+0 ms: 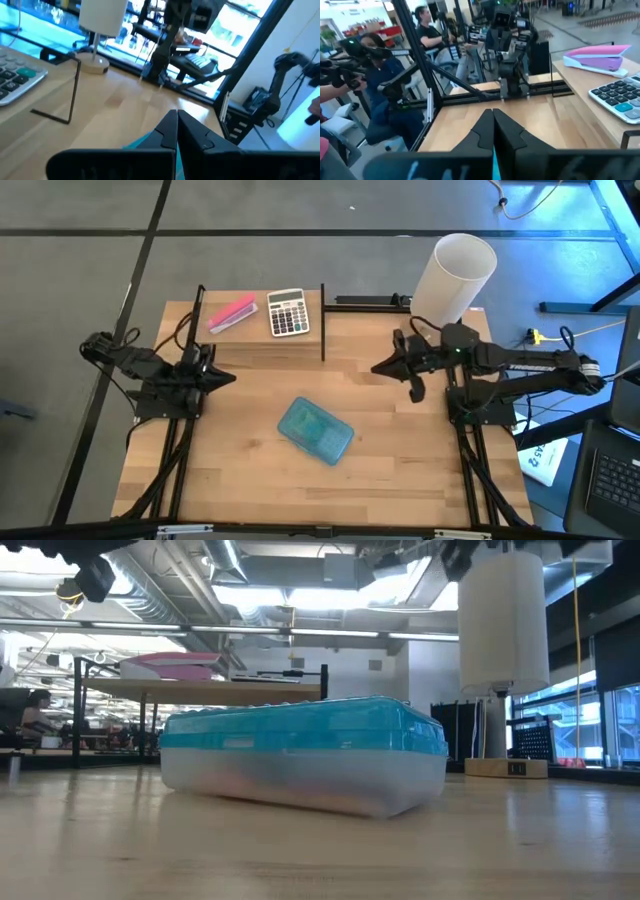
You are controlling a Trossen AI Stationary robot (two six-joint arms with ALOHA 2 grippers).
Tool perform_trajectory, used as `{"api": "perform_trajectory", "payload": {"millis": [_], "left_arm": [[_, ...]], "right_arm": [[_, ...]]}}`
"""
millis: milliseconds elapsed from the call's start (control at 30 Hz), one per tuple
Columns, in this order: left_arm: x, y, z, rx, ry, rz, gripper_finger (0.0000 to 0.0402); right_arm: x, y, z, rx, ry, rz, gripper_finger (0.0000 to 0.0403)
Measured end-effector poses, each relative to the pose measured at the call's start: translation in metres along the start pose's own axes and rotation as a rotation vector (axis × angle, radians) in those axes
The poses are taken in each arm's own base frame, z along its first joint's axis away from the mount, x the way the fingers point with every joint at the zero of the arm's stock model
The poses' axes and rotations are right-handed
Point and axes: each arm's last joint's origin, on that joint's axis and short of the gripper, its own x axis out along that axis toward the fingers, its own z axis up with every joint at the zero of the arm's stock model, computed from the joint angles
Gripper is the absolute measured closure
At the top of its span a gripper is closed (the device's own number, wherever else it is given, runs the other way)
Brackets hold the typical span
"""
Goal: Pack school essentials
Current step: Return to Home Position
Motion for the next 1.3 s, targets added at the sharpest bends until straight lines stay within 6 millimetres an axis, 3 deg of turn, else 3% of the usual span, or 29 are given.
{"api": "perform_trajectory", "payload": {"millis": [400, 567, 1000, 1300], "left_arm": [[-0.021, 0.016, -0.002, 0.047, -0.165, -0.031, 0.0401], [-0.021, 0.016, -0.002, 0.081, -0.182, 0.010, 0.0401], [-0.003, 0.020, -0.030, 0.074, -0.173, 0.040, 0.0401], [0.013, 0.025, -0.059, 0.066, -0.216, 0.011, 0.0401]], "right_arm": [[-0.046, -0.002, -0.045, 0.010, -0.148, -0.022, 0.0402], [-0.064, -0.004, -0.055, 0.002, -0.203, -0.058, 0.0402], [-0.099, -0.005, -0.087, -0.014, -0.339, -0.107, 0.0402], [-0.109, -0.010, -0.117, 0.012, -0.403, -0.133, 0.0402]]}}
